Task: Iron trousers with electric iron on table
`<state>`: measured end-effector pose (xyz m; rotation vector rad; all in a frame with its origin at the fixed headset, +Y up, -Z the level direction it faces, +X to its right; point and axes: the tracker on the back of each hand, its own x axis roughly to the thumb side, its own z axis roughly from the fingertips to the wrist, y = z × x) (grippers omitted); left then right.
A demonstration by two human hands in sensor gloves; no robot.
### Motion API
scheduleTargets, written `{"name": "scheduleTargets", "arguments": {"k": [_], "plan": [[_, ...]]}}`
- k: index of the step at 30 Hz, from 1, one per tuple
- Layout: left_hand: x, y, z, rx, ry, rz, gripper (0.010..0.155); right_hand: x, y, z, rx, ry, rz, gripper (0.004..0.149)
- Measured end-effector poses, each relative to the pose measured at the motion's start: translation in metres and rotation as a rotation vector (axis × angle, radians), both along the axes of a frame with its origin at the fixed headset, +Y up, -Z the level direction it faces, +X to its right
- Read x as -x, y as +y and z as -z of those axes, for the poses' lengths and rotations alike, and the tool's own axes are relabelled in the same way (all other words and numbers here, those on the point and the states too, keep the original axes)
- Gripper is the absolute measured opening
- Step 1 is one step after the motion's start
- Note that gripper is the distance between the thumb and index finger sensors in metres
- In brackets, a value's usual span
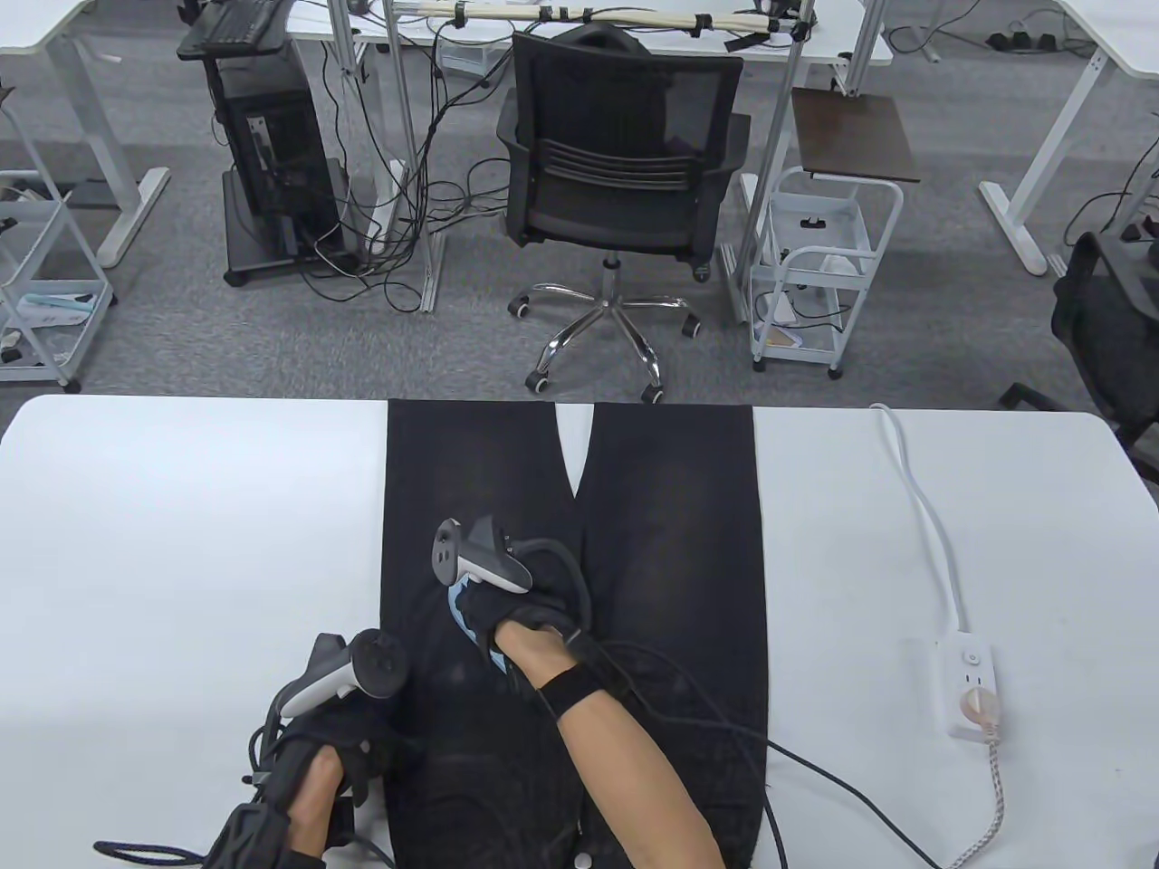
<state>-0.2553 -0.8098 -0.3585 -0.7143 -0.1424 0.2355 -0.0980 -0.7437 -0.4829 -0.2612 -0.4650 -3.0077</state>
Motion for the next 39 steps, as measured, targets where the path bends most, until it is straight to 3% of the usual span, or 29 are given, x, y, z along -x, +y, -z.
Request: {"name": "scheduleTargets", "arguments": {"k": [4,13,17,23,25,30,32,35,39], "plan": [[0.000,0.000,0.000,0.001,-0.003,0.002,0.108,-0.003,0.000,0.021,0.014,-0.128,0.028,0.053],[-0.001,0.000,0.001,0.000,-0.007,0.004,0.107,-0.007,0.001,0.009,0.097,-0.134,0.052,0.052],[-0.001,0.000,0.001,-0.001,-0.007,0.005,0.108,-0.008,0.002,-0.014,0.129,-0.071,0.052,0.052],[0.001,-0.002,0.000,0.002,-0.001,-0.026,0.108,-0.009,0.004,-0.071,0.162,0.092,0.024,0.052],[0.001,-0.002,0.000,0.000,0.000,-0.029,0.107,-0.016,0.003,-0.086,0.225,0.144,0.087,0.052],[0.002,-0.002,-0.001,-0.002,0.004,-0.041,0.107,-0.022,0.000,-0.123,0.149,0.262,0.050,0.052],[0.003,-0.003,-0.001,-0.003,0.001,-0.046,0.107,-0.019,0.000,-0.138,0.043,0.316,0.018,0.051],[0.004,-0.003,-0.001,-0.004,0.002,-0.047,0.107,-0.022,0.000,-0.141,-0.005,0.334,0.038,0.052],[0.005,-0.002,-0.002,-0.014,-0.001,-0.040,0.107,-0.050,0.011,-0.148,-0.075,0.325,0.225,0.052]]}}
